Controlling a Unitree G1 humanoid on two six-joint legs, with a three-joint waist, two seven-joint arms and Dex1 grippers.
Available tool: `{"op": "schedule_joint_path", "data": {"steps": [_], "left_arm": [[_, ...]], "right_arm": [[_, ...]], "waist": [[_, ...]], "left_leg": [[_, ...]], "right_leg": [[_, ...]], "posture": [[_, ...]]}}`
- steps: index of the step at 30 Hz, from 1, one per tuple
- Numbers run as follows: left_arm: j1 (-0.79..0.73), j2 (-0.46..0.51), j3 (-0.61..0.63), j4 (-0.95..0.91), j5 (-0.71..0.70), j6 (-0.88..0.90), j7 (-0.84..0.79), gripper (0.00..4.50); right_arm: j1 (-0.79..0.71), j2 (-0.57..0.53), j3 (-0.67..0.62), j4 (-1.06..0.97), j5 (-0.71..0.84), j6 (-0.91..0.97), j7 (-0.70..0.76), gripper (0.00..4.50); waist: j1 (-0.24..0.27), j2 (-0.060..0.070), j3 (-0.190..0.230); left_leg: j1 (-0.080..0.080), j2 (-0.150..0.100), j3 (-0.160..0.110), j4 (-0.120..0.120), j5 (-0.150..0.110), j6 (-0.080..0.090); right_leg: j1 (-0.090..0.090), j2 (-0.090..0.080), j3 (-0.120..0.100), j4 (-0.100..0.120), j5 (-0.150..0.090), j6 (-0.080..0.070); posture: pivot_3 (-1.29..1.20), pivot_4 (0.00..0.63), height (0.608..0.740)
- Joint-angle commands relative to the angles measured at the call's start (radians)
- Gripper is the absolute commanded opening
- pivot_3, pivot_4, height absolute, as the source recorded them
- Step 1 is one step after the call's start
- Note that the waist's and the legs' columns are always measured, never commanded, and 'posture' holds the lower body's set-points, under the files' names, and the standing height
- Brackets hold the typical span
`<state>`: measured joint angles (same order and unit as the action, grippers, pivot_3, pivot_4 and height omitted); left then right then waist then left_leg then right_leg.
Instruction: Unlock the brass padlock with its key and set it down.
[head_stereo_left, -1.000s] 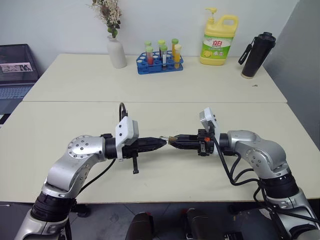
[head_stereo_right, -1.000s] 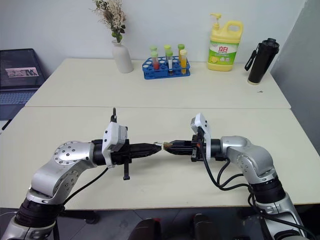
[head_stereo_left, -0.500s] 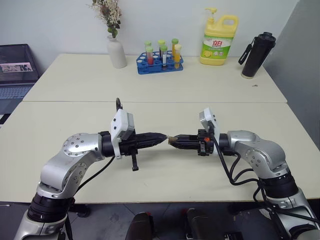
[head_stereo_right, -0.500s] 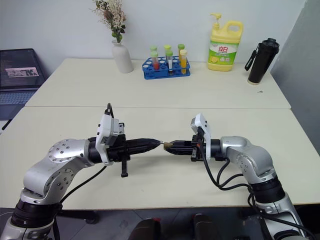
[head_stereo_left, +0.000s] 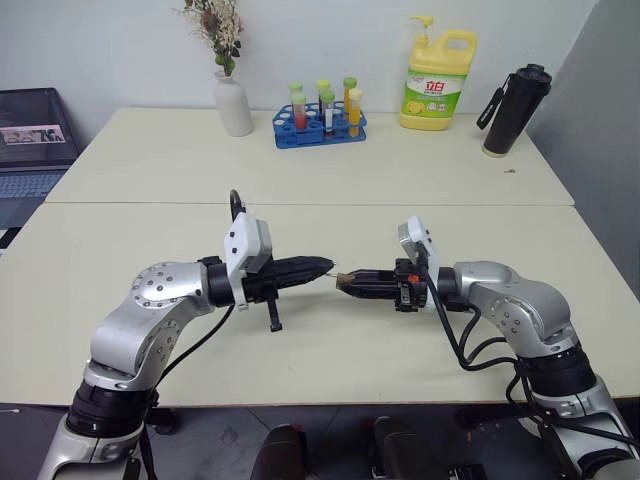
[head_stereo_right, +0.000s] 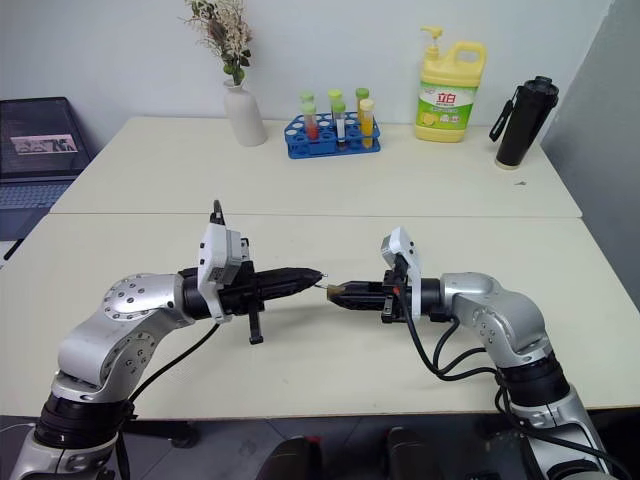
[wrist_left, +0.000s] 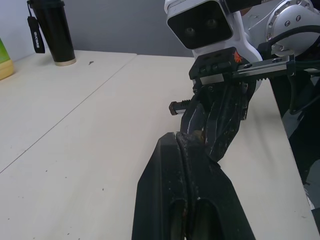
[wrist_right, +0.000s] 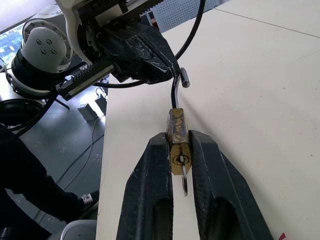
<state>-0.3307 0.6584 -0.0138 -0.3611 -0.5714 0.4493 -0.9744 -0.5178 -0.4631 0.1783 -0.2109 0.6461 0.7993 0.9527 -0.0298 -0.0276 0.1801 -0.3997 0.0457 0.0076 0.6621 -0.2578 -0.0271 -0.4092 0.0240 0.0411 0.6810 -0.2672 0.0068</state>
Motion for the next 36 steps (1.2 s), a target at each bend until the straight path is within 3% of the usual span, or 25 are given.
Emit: {"op": "schedule_joint_path", "data": {"steps": [1,8,9,12,20,26,36], "left_arm": [[-0.014,0.000,0.008,-0.020,0.023,-0.038,0.002,0.00],[0.027,0.048,0.055,-0.037,0.133,-0.160,0.018,0.00],[0.033,0.062,0.058,-0.027,0.162,-0.199,0.012,0.18],[0.087,0.127,0.076,0.005,0.288,-0.431,-0.036,0.91],[0.274,0.217,0.053,-0.015,0.363,-0.639,-0.141,3.39],[0.303,0.197,0.018,0.049,0.467,-0.789,-0.102,3.40],[0.270,0.166,-0.028,0.122,0.513,-0.858,-0.060,3.40]], "right_arm": [[0.002,0.003,-0.018,-0.036,0.014,0.000,-0.007,0.17],[0.006,-0.005,-0.029,-0.026,0.009,0.005,-0.023,0.17],[0.006,-0.006,-0.031,-0.023,0.010,0.007,-0.027,0.17],[0.002,-0.015,-0.043,-0.012,0.023,0.042,-0.038,0.17],[0.008,-0.043,-0.046,-0.024,0.079,0.204,-0.061,0.17],[0.037,-0.016,-0.020,-0.069,0.087,0.322,-0.156,0.17],[0.010,0.049,-0.010,-0.034,0.090,0.485,-0.284,0.17]], "waist": [[0.000,0.000,0.000],[-0.001,0.000,0.000],[-0.001,0.000,0.000],[-0.001,0.000,0.000],[0.000,0.000,0.000],[0.001,0.001,0.000],[-0.001,0.001,0.000]], "left_leg": [[0.000,0.000,0.000,0.000,0.000,0.000],[0.000,0.000,0.000,0.000,0.000,0.000],[0.000,0.000,0.000,0.000,0.000,0.000],[0.000,0.000,0.001,-0.001,0.000,0.000],[0.000,0.000,0.002,-0.001,0.000,0.000],[0.000,0.001,0.002,-0.001,0.000,0.000],[0.000,0.001,0.002,-0.001,0.000,0.000]], "right_leg": [[0.000,0.000,0.000,0.000,0.000,0.000],[0.000,0.000,0.000,0.000,0.000,0.000],[0.000,0.000,0.000,0.000,0.000,0.000],[0.000,0.000,0.001,0.000,0.000,0.000],[-0.001,-0.005,0.001,-0.001,0.000,-0.001],[-0.001,-0.005,0.000,0.000,-0.001,-0.001],[-0.001,-0.005,0.001,0.000,-0.001,-0.001]], "posture": [[0.00,0.150,0.740],[0.00,0.150,0.740],[0.00,0.150,0.740],[0.00,0.150,0.740],[0.00,0.150,0.740],[0.00,0.150,0.740],[0.00,0.150,0.740]]}}
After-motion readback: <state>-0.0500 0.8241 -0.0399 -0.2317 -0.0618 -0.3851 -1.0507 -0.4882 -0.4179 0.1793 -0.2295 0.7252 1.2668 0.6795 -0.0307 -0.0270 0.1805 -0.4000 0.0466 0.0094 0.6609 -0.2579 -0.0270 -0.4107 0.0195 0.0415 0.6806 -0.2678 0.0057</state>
